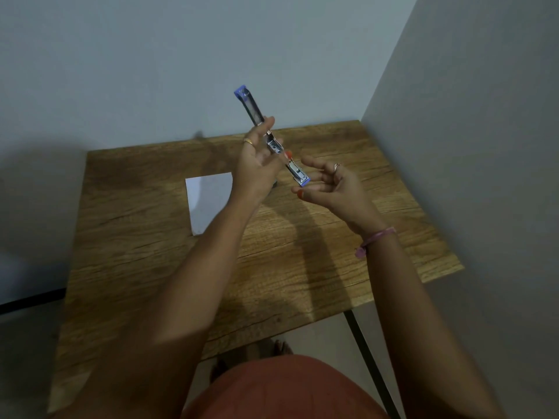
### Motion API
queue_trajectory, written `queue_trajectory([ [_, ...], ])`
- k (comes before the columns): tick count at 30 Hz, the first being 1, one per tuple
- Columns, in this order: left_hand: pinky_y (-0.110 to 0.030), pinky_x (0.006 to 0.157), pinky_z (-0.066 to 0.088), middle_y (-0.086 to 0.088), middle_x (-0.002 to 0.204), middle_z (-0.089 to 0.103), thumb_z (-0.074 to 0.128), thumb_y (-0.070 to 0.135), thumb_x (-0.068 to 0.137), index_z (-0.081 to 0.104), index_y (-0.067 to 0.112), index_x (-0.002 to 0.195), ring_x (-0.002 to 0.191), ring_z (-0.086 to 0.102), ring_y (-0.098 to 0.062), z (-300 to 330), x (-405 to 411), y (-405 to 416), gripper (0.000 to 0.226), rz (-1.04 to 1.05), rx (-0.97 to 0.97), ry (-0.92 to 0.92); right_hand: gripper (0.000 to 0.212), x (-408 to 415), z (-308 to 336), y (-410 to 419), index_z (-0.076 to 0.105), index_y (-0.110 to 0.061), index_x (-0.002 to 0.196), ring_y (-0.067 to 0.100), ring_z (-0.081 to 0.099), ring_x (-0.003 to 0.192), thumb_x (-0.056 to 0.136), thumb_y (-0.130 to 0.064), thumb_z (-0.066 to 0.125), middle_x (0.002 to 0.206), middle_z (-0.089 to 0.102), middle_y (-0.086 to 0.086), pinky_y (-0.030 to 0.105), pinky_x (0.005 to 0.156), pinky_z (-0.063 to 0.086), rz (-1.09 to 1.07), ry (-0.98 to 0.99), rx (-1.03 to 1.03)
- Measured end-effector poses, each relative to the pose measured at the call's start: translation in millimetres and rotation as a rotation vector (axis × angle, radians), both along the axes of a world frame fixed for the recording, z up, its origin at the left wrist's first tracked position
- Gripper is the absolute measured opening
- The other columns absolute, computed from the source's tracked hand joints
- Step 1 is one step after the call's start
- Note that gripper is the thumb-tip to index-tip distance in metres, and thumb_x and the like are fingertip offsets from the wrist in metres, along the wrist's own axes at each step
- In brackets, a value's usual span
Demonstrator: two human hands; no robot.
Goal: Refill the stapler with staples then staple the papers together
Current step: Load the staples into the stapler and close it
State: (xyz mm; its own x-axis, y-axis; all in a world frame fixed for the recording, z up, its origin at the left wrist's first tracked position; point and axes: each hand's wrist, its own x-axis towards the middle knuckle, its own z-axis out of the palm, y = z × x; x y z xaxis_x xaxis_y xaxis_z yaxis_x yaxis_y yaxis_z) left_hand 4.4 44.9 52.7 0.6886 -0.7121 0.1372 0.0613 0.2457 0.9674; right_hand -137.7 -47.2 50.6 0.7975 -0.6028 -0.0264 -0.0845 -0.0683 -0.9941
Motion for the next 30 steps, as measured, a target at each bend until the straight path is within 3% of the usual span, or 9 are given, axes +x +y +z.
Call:
queue_trajectory([
  [3,-0.03,0.081,0.057,0.001,0.115,0.057,0.054,0.002,0.094,0.05,0.023,0.124,0.099,0.063,-0.009,1.5,2.1,-2.2,0.037,0.023,-0.071,0.041,0.058,0.9,0.2,-0.5,0.055,-0.017,0.125,0.016,0.072,0.088,0.074,0.005,0.075,0.1,0.075,0.0,0.022,0.079,0.055,-0.004,-0.02,0.014],
  [5,-0.022,0.069,0.054,-0.01,0.113,0.056,0.046,-0.003,0.095,0.042,0.017,0.119,0.09,0.061,-0.013,2.4,4.4,-3.6,0.031,0.065,-0.125,0.069,0.057,1.5,-0.3,-1.4,0.056,-0.016,0.124,0.014,0.072,0.086,0.074,0.005,0.075,0.098,0.075,0.0,0.022,0.079,0.055,-0.019,-0.038,0.02],
  [8,-0.03,0.081,0.056,-0.012,0.114,0.061,0.041,-0.005,0.097,0.029,0.021,0.109,0.096,0.064,-0.017,2.0,5.8,-5.7,0.031,0.149,-0.134,0.136,0.053,2.5,-1.7,-3.1,0.059,-0.014,0.121,0.016,0.071,0.087,0.074,0.004,0.076,0.096,0.075,0.002,0.024,0.08,0.055,-0.045,-0.065,0.024],
  [10,-0.035,0.087,0.056,-0.01,0.114,0.064,0.044,-0.004,0.097,0.028,0.02,0.115,0.102,0.065,-0.018,2.0,6.6,-5.6,0.034,0.143,-0.167,0.208,0.05,2.7,-3.6,-4.2,0.06,-0.013,0.119,0.014,0.071,0.087,0.074,0.003,0.076,0.095,0.075,0.0,0.022,0.078,0.055,-0.054,-0.077,0.014],
  [13,-0.034,0.086,0.056,-0.003,0.108,0.068,0.051,-0.001,0.095,0.04,0.016,0.125,0.099,0.068,-0.013,1.1,11.8,-2.3,0.036,0.079,-0.205,0.291,0.044,1.6,-5.6,-5.3,0.061,-0.01,0.116,0.011,0.071,0.086,0.076,0.002,0.075,0.092,0.075,-0.003,0.021,0.076,0.054,-0.083,-0.112,0.014],
  [16,-0.034,0.089,0.055,0.0,0.099,0.07,0.056,0.004,0.094,0.053,0.014,0.12,0.098,0.068,-0.015,-1.8,14.2,2.1,0.028,0.011,-0.209,0.311,0.035,0.1,-6.0,-6.2,0.064,-0.01,0.11,0.011,0.069,0.087,0.078,-0.002,0.073,0.088,0.075,-0.003,0.021,0.076,0.054,-0.127,-0.194,0.044],
  [22,-0.033,0.088,0.056,-0.003,0.102,0.07,0.054,0.003,0.094,0.059,0.01,0.117,0.099,0.069,-0.018,-11.7,3.7,4.0,0.025,-0.115,-0.153,0.407,0.017,7.0,-3.6,-6.2,0.067,-0.012,0.101,0.013,0.07,0.084,0.086,-0.005,0.067,0.083,0.075,-0.001,0.026,0.074,0.056,-0.269,-0.351,0.122],
  [26,-0.031,0.084,0.057,-0.006,0.111,0.07,0.055,0.004,0.093,0.057,0.006,0.124,0.104,0.067,-0.02,-22.0,-5.4,7.6,0.031,-0.285,0.001,0.431,0.016,13.2,4.3,-13.0,0.07,-0.014,0.101,0.009,0.066,0.071,0.085,-0.012,0.069,0.077,0.072,-0.004,0.026,0.071,0.056,-0.258,-0.303,0.1],
  [30,-0.029,0.078,0.058,-0.01,0.106,0.073,0.054,0.007,0.094,0.063,0.01,0.115,0.098,0.07,-0.023,-31.6,-19.4,10.1,0.023,-0.448,0.036,0.538,0.017,20.8,5.4,-17.8,0.071,-0.017,0.102,0.013,0.065,0.088,0.086,-0.02,0.07,0.09,0.072,-0.002,0.037,0.088,0.052,-0.25,-0.188,0.103],
])
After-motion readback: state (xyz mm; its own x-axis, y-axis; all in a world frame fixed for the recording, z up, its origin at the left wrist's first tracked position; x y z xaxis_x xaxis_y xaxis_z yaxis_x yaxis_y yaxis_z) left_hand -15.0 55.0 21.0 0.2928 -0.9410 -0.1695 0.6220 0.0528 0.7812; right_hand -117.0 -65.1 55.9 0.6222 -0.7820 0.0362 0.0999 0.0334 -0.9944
